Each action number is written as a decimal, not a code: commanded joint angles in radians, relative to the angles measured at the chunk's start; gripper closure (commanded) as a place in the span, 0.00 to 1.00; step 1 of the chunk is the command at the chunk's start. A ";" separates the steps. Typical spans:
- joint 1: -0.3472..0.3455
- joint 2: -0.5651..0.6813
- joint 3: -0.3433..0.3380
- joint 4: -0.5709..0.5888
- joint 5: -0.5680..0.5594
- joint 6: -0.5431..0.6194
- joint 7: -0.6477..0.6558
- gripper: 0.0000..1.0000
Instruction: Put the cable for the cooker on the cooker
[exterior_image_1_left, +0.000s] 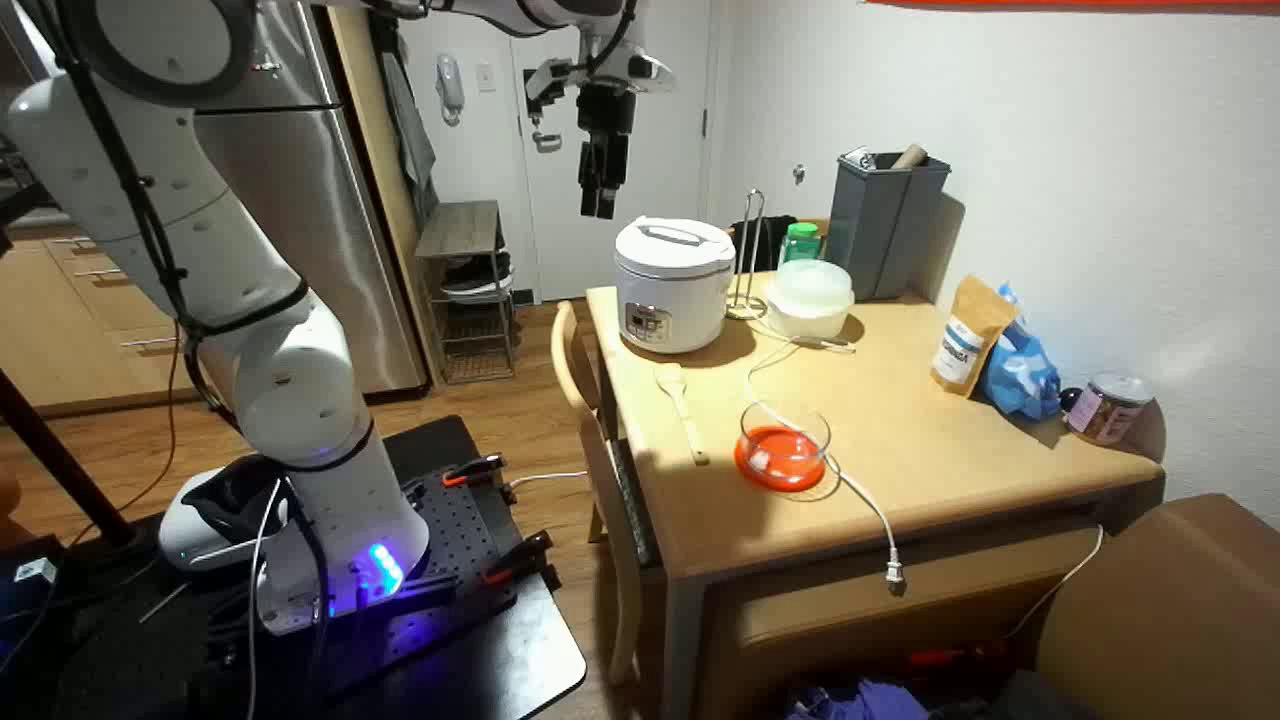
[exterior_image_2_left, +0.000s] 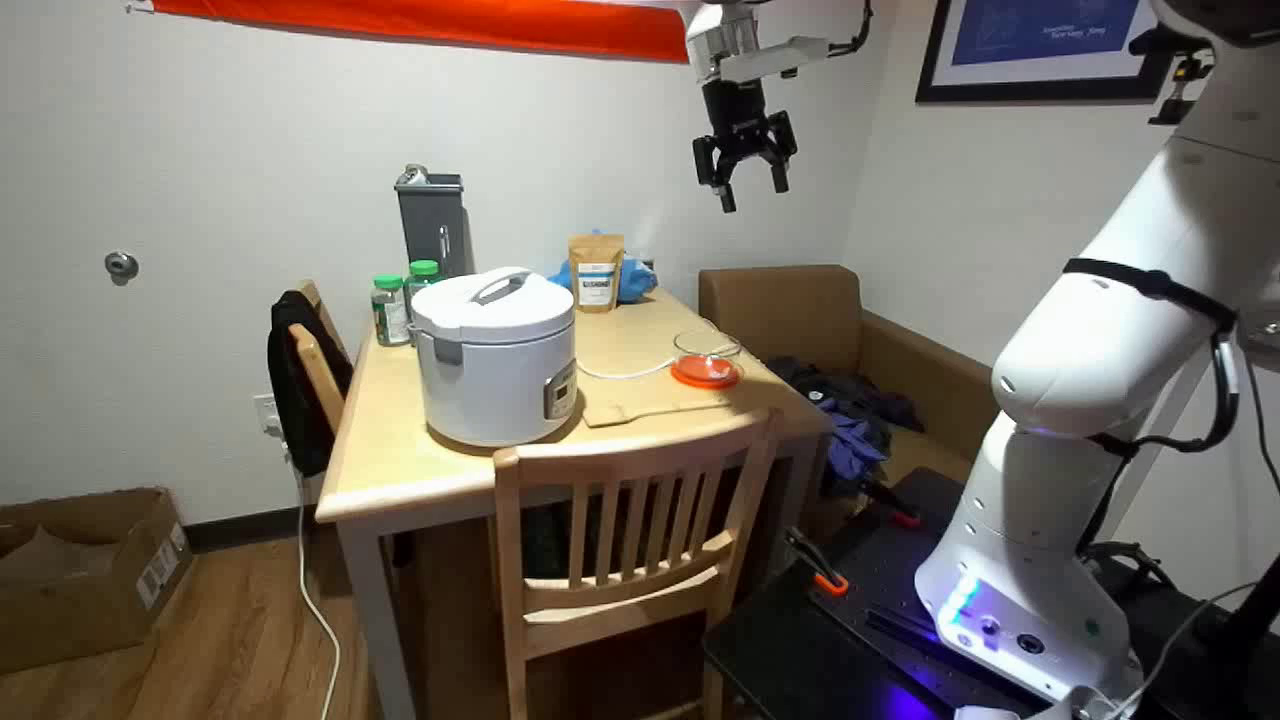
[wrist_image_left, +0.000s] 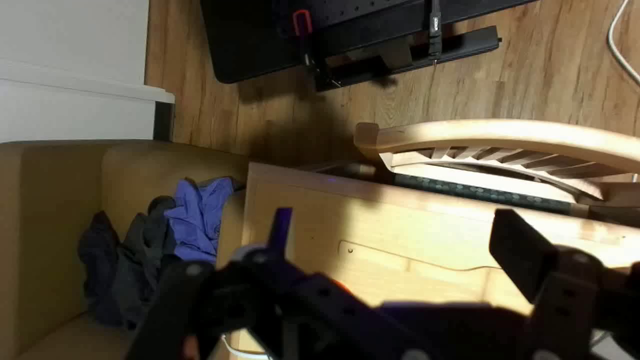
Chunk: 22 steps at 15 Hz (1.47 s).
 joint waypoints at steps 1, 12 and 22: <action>0.027 0.002 -0.024 0.003 -0.004 -0.003 0.004 0.00; 0.014 0.195 -0.070 0.162 0.023 -0.012 0.450 0.00; 0.004 0.318 -0.211 0.276 0.189 0.027 0.759 0.00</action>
